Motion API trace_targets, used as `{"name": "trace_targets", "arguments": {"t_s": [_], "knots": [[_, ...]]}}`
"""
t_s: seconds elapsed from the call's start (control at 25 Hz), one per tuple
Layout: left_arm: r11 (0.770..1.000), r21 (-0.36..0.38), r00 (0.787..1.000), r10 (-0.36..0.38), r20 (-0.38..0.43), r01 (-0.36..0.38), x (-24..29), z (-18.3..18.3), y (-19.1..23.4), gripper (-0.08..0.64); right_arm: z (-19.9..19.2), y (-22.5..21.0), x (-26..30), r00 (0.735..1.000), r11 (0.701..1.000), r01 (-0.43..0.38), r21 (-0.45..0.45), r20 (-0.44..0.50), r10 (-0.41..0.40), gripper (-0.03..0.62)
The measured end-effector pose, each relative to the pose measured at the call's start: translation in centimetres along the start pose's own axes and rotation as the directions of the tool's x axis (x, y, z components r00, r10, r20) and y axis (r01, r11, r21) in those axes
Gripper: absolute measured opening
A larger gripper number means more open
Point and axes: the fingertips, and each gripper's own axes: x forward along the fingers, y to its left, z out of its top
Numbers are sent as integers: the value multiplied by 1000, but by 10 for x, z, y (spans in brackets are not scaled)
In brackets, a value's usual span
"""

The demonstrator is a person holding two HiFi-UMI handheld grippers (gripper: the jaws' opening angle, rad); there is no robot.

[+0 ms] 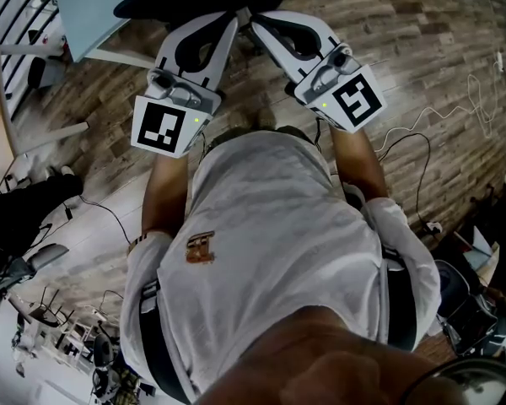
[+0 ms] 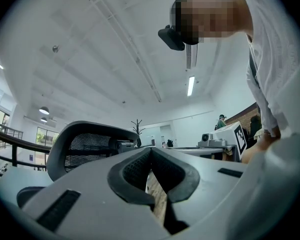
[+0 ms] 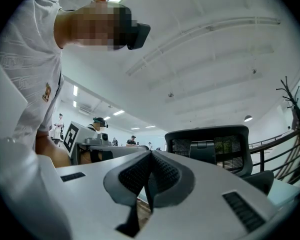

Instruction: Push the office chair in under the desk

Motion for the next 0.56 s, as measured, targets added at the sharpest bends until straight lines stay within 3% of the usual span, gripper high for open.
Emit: {"name": "trace_targets", "arguments": {"t_s": [0.56], "knots": [[1000, -8, 1000, -4, 7, 4, -9, 0, 8, 18, -3, 6, 5, 1000, 1000, 10, 1, -4, -10, 32]]}}
